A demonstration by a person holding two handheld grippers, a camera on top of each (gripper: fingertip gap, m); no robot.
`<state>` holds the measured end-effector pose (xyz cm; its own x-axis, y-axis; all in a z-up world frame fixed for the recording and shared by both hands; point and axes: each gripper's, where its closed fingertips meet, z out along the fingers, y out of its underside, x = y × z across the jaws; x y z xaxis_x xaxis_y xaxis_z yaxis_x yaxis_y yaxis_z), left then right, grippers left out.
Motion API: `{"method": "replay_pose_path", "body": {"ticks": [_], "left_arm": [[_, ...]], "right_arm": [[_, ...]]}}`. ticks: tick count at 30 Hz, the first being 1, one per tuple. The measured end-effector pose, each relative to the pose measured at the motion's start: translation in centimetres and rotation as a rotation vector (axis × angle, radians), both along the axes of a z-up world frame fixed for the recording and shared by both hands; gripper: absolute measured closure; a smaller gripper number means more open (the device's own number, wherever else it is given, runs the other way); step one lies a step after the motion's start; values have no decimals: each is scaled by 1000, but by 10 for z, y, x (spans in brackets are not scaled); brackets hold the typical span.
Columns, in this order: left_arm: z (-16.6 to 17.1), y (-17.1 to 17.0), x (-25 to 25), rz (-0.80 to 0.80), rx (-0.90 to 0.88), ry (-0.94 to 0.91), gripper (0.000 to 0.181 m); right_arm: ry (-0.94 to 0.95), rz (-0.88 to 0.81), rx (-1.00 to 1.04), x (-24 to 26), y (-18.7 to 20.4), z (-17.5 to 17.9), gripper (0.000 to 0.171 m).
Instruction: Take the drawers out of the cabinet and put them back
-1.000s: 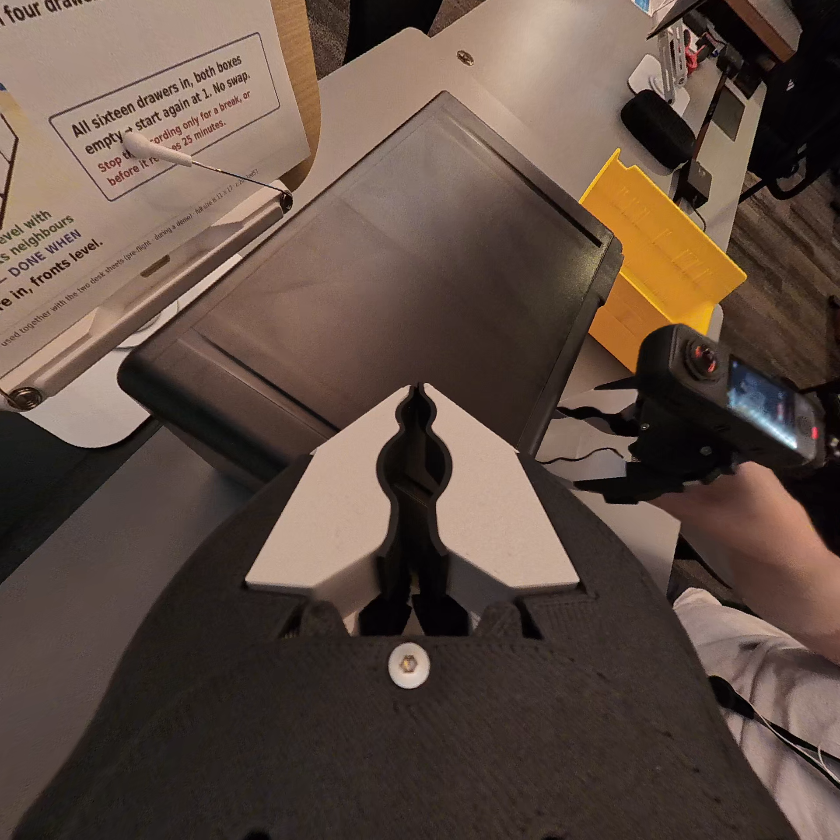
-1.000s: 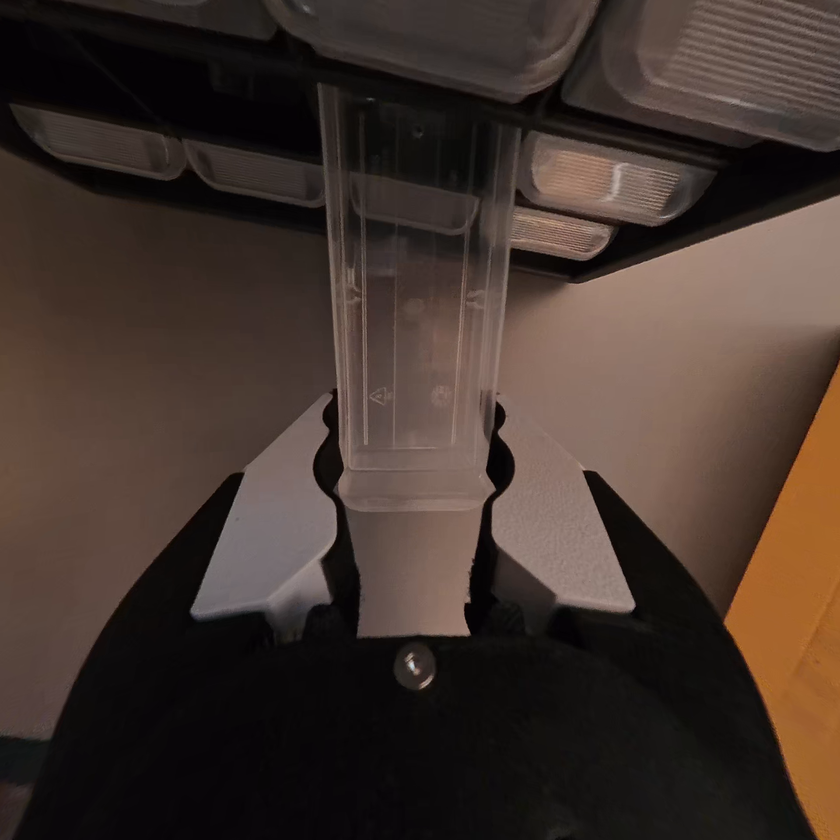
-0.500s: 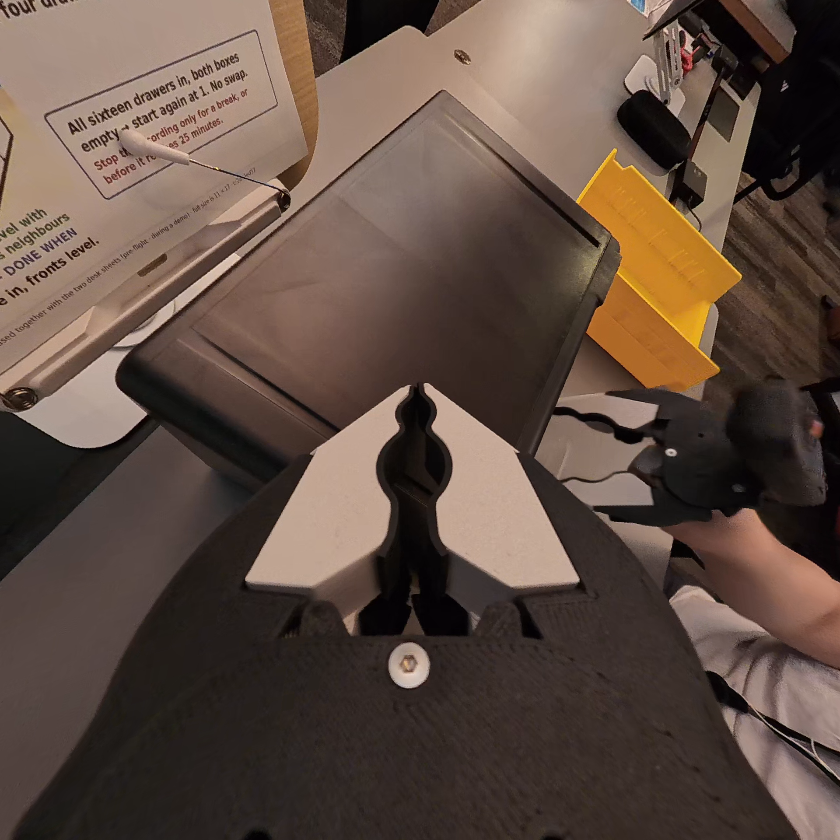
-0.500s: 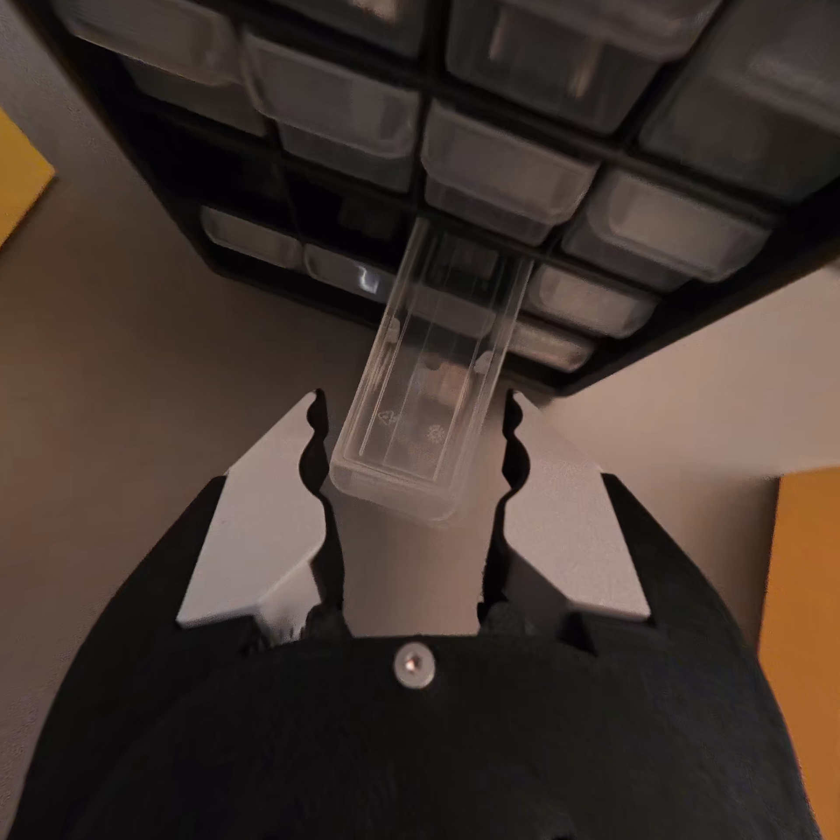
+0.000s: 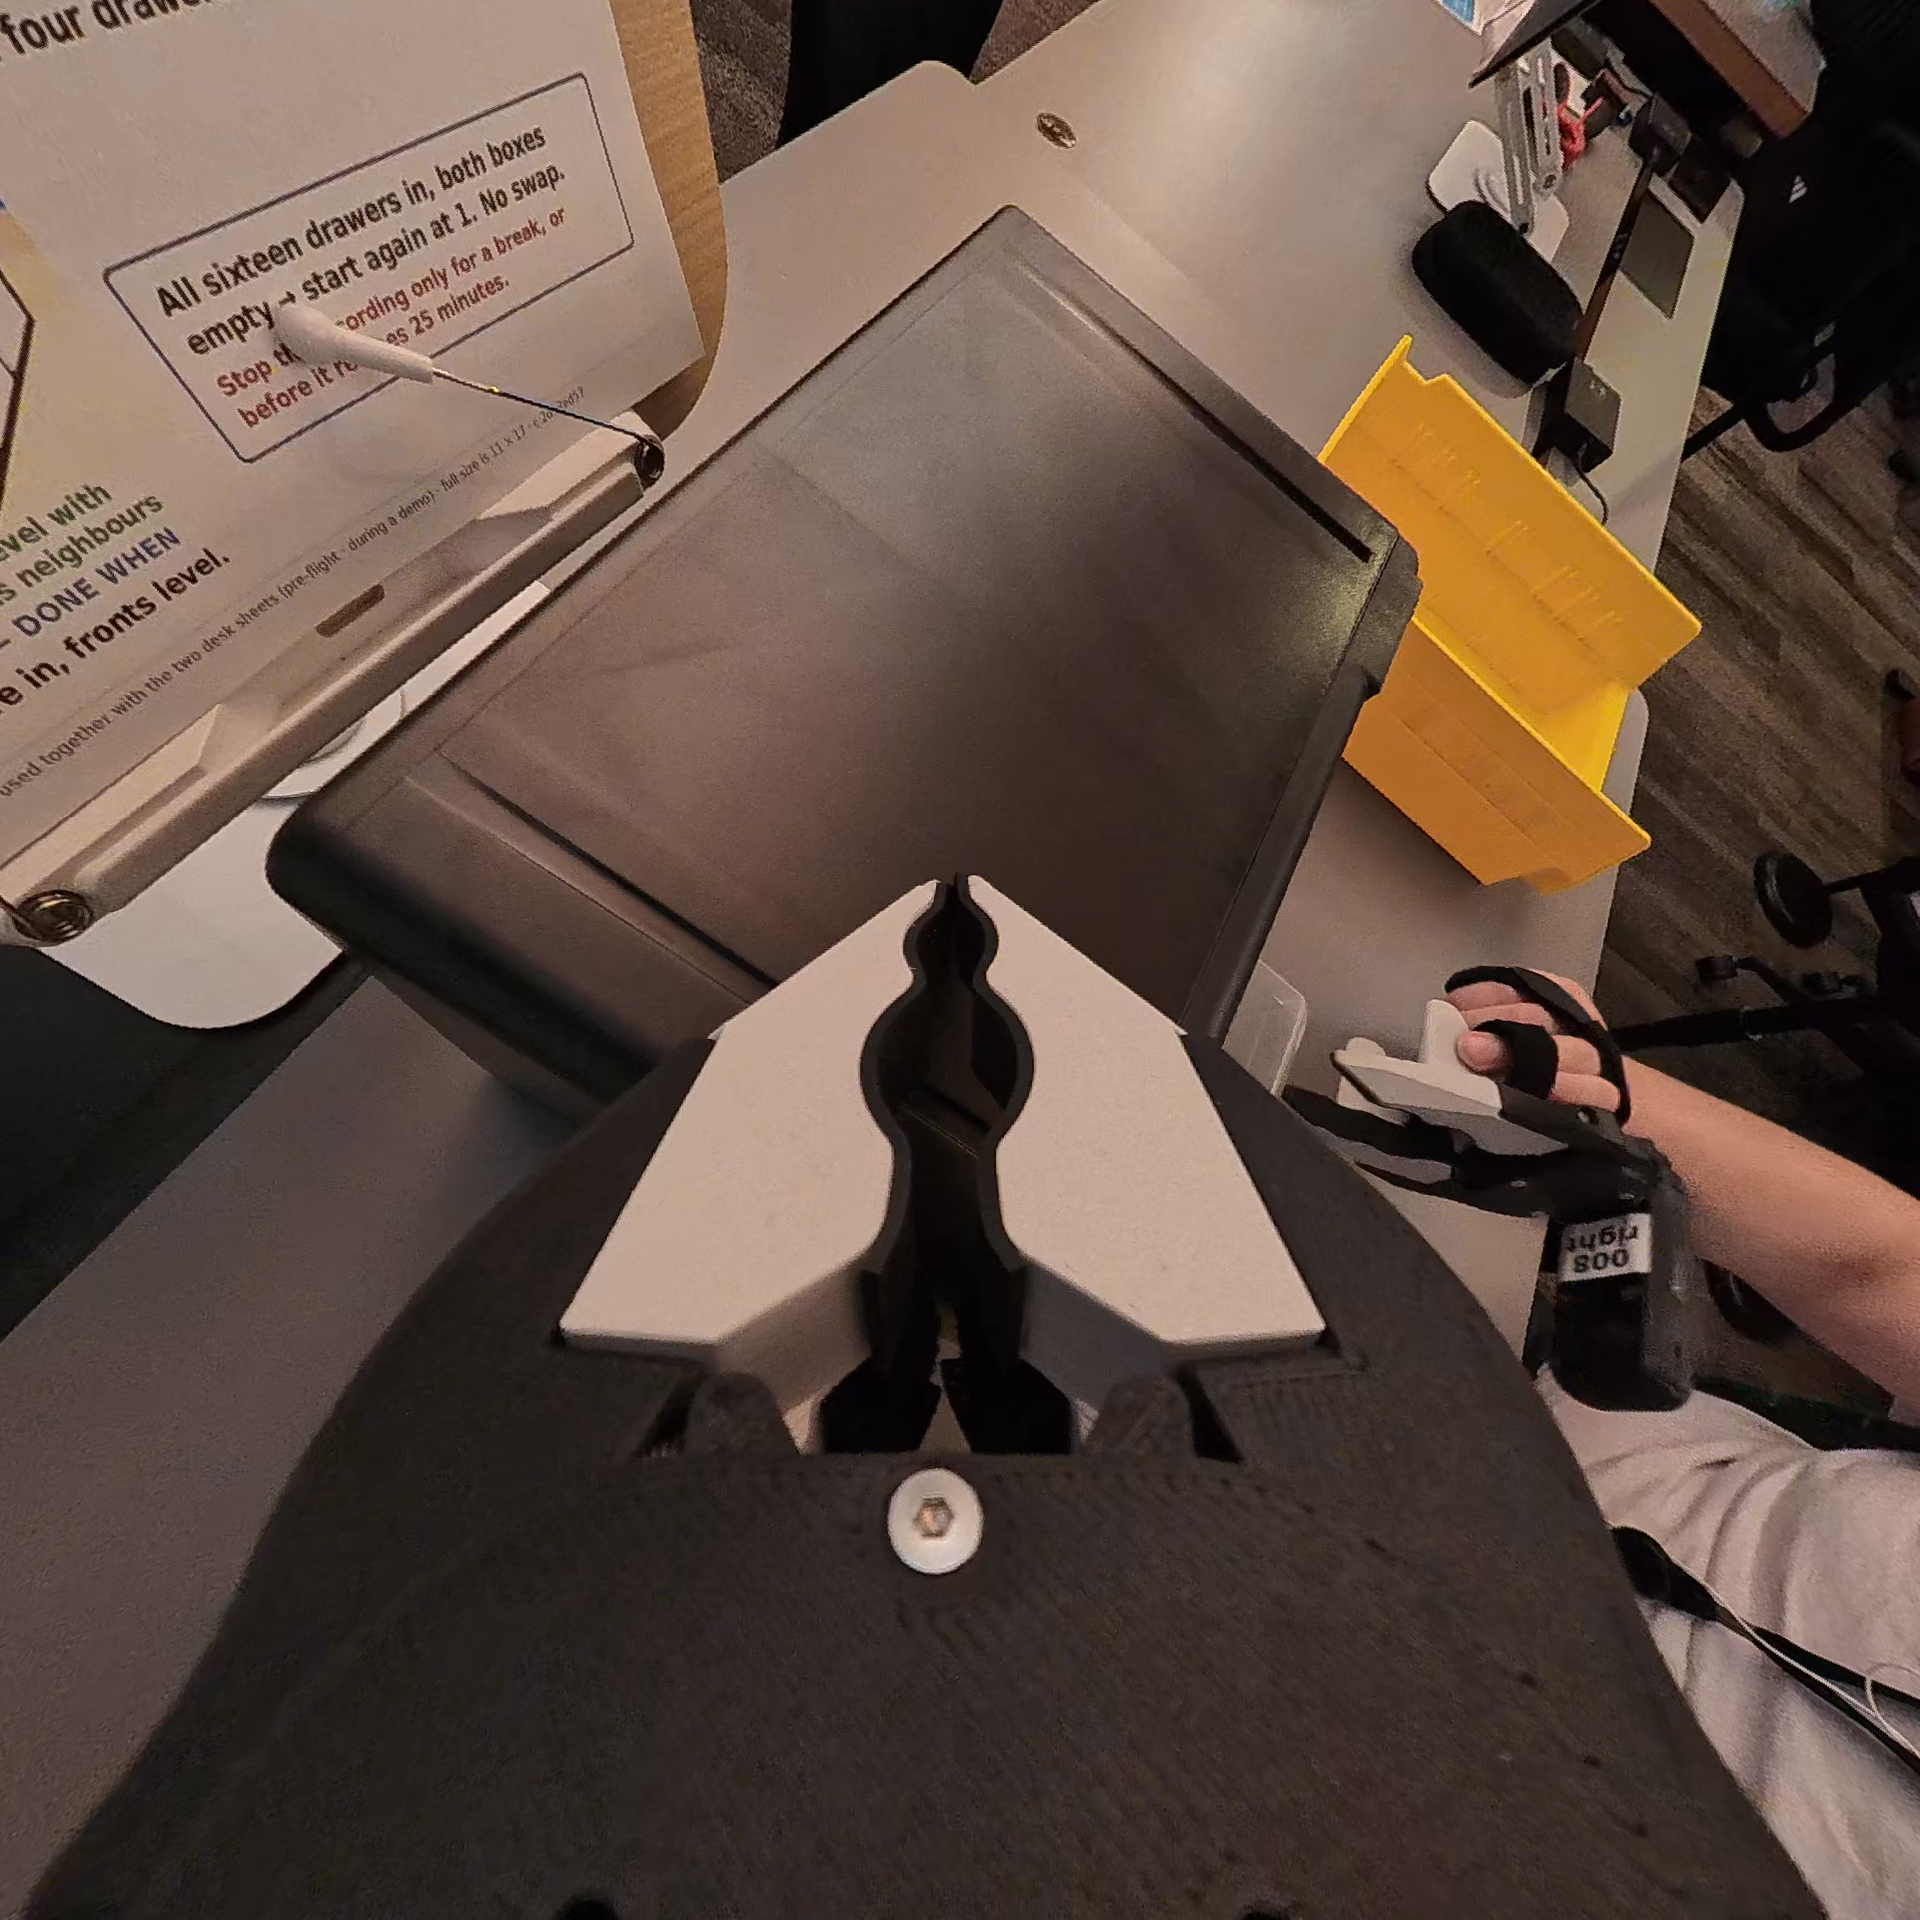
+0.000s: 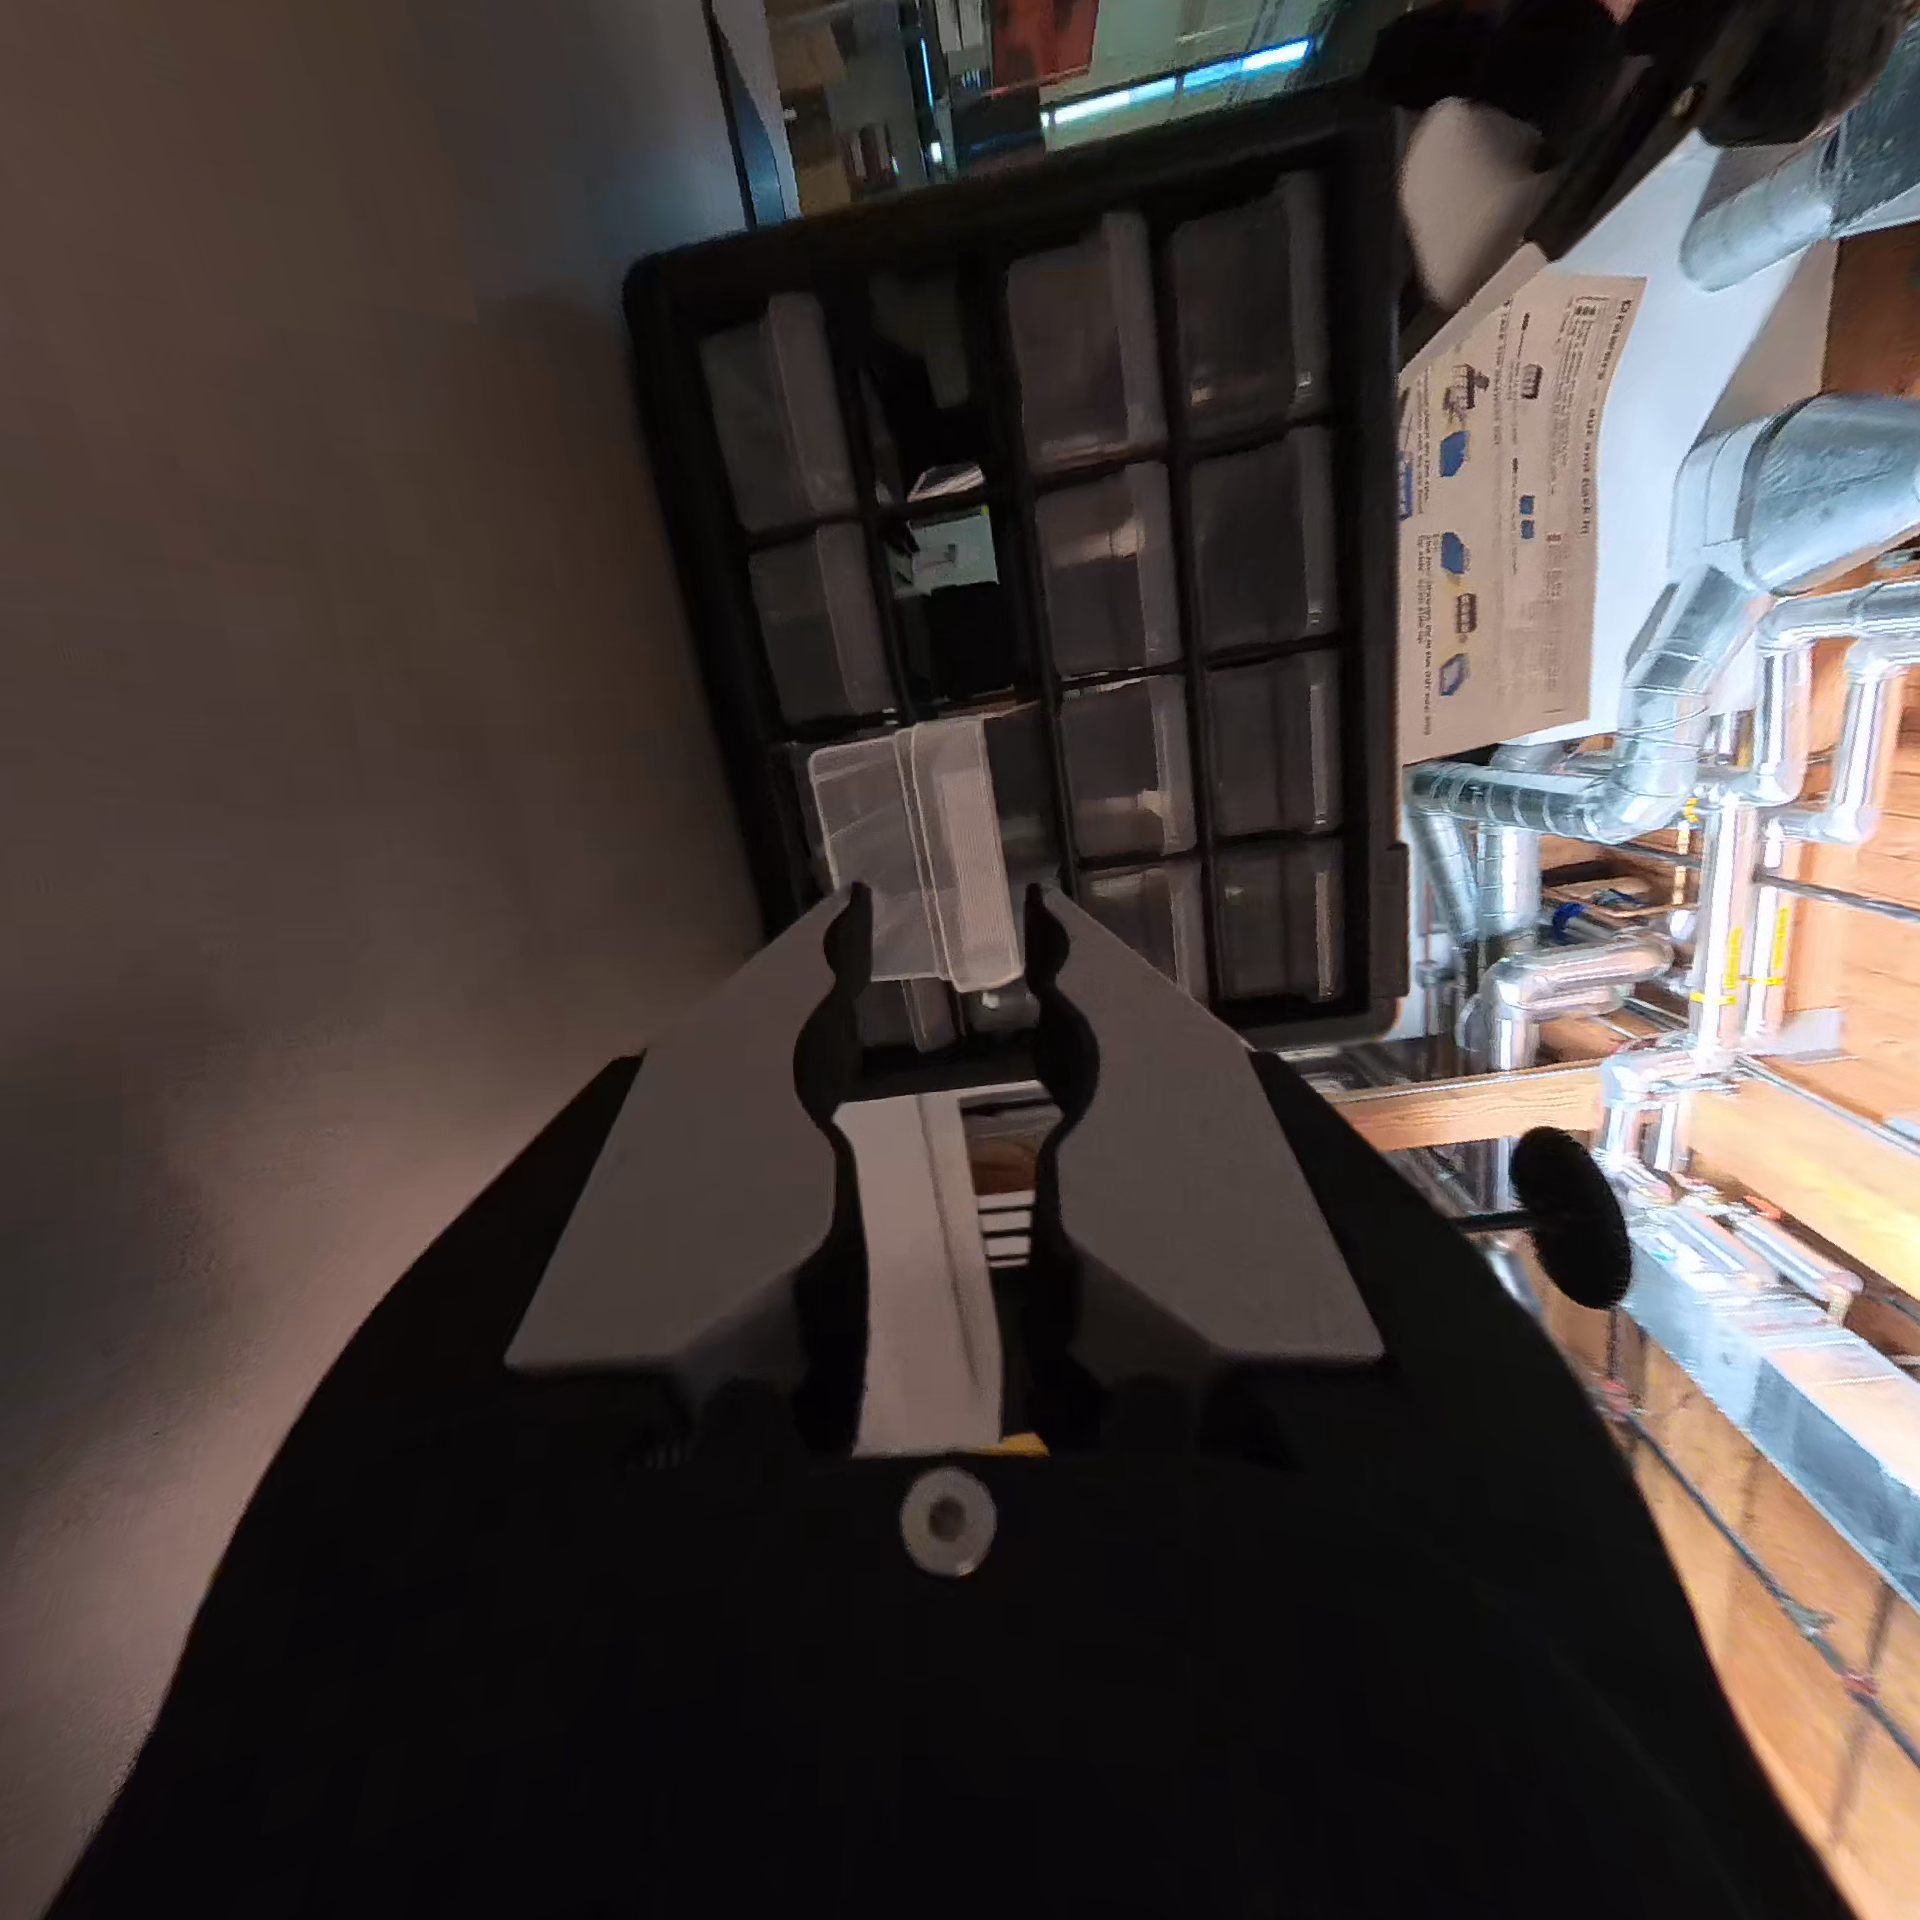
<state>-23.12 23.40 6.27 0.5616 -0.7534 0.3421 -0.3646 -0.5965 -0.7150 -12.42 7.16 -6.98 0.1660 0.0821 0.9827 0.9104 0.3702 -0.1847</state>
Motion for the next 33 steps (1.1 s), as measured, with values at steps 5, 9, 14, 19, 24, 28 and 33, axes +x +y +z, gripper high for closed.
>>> {"method": "replay_pose_path", "body": {"ticks": [5,9,14,19,24,28,33], "left_arm": [[0,0,0,1,-2,0,181],[0,0,0,2,0,1,181],[0,0,0,4,-3,1,181],[0,0,0,2,-14,-7,181],[0,0,0,1,-7,-4,181],[0,0,0,-2,-4,-3,181],[0,0,0,-3,-5,-3,181]], "right_arm": [[-65,-16,92,-5,9,2,162],[-67,18,112,-17,14,7,163],[-76,-29,98,-14,39,15,163],[-110,-89,65,-9,75,13,163],[-111,-122,56,-13,100,15,163],[-101,-142,39,-15,115,15,163],[-67,-122,38,-16,116,16,163]]}}
